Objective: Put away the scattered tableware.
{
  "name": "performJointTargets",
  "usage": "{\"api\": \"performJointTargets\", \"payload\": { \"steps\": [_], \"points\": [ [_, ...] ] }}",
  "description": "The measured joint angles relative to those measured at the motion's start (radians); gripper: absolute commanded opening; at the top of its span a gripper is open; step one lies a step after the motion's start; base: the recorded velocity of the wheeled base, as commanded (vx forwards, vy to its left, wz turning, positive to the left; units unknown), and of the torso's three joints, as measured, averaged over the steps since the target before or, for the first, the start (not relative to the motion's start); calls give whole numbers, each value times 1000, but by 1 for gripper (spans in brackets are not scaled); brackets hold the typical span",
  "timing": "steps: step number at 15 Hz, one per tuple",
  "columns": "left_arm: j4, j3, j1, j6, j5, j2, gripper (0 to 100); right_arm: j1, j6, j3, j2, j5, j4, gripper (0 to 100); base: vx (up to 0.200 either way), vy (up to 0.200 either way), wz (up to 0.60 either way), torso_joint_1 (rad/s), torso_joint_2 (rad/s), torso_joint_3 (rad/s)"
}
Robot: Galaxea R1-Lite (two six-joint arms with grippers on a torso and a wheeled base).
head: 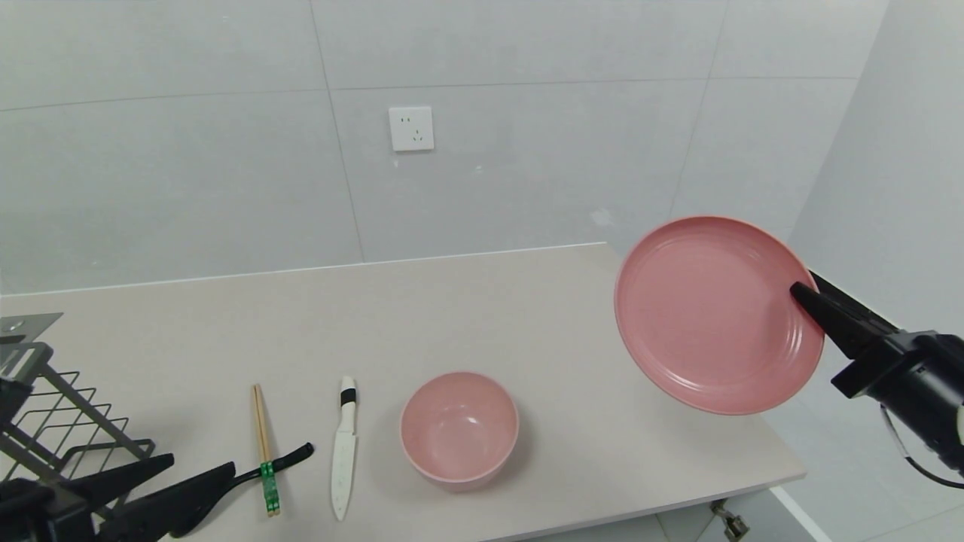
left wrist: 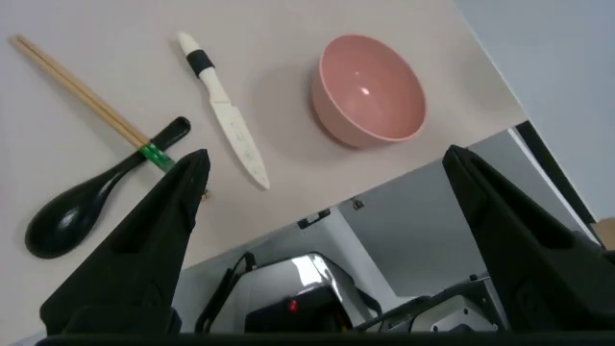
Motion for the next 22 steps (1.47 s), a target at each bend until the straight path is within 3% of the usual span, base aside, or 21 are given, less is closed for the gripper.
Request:
{"api": "performJointTargets", "payload": {
  "steps": [5,9,12,19,22],
  "points": [
    [-29,-73,-114,-2,8,253,100,-1,0,2,-11,11,0,0,0,0,0,0,0,0],
    [-39,-178,-190,-26,23,428,100,-4,0,5,-24,25,0,0,0,0,0,0,0,0],
    [-61,-211,-255,-38,69,531,100,-34,0,5,-25,53,0,0,0,0,0,0,0,0],
    [-352,-231,-322,-73,176,811,100,-53,0,3,-25,64,0,0,0,0,0,0,0,0],
    [-472,-247,-357,-131,193,904,100,-53,1,3,-25,64,0,0,0,0,0,0,0,0]
  ]
}}
